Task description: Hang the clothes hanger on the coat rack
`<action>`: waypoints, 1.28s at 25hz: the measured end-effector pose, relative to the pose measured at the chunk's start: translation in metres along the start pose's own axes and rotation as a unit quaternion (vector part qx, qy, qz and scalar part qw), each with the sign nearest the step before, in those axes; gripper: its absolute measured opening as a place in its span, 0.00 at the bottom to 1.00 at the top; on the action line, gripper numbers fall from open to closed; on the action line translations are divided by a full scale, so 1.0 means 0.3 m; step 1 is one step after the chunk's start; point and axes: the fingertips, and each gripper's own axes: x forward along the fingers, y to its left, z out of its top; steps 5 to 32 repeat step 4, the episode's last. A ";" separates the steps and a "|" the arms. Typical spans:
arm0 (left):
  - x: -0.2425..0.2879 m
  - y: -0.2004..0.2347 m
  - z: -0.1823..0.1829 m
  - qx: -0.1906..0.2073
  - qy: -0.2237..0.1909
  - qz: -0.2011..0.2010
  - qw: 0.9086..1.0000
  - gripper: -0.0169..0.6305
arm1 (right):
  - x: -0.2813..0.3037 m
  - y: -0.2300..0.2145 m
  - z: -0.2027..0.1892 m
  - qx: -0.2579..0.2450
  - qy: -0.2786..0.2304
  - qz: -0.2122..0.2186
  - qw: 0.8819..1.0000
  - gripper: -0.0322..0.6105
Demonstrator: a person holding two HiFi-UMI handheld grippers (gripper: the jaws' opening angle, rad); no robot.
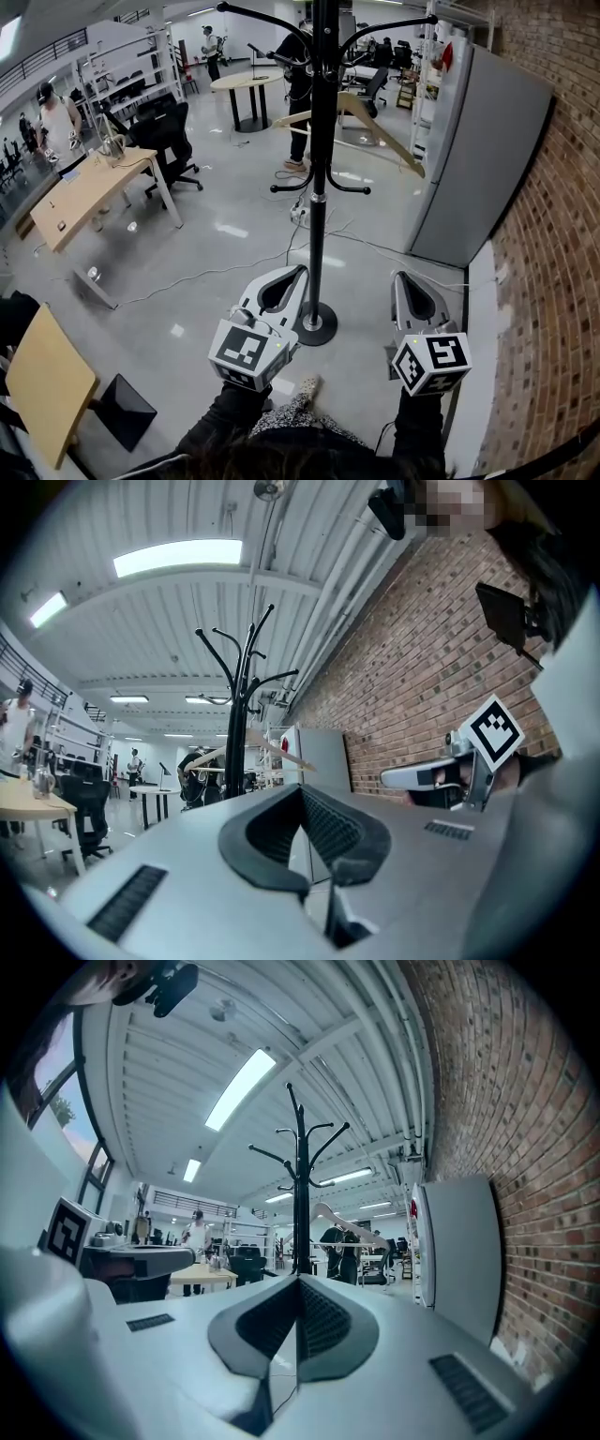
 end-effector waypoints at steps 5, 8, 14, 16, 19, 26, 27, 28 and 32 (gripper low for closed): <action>-0.025 0.003 0.000 0.006 -0.003 0.005 1.000 0.04 | -0.013 0.014 0.004 -0.007 -0.006 -0.001 1.000 0.06; -0.025 0.003 0.000 0.006 -0.003 0.005 1.000 0.04 | -0.013 0.014 0.004 -0.007 -0.006 -0.001 1.000 0.06; -0.025 0.003 0.000 0.006 -0.003 0.005 1.000 0.04 | -0.013 0.014 0.004 -0.007 -0.006 -0.001 1.000 0.06; -0.025 0.003 0.000 0.006 -0.003 0.005 1.000 0.04 | -0.013 0.014 0.004 -0.007 -0.006 -0.001 1.000 0.06; -0.025 0.003 0.000 0.006 -0.003 0.005 1.000 0.04 | -0.013 0.014 0.004 -0.007 -0.006 -0.001 1.000 0.06; -0.025 0.003 0.000 0.006 -0.003 0.005 1.000 0.04 | -0.013 0.014 0.004 -0.007 -0.006 -0.001 1.000 0.06; -0.025 0.003 0.000 0.006 -0.003 0.005 1.000 0.04 | -0.013 0.014 0.004 -0.007 -0.006 -0.001 1.000 0.06; -0.025 0.003 0.000 0.006 -0.003 0.005 1.000 0.04 | -0.013 0.014 0.004 -0.007 -0.006 -0.001 1.000 0.06; -0.025 0.003 0.000 0.006 -0.003 0.005 1.000 0.04 | -0.013 0.014 0.004 -0.007 -0.006 -0.001 1.000 0.06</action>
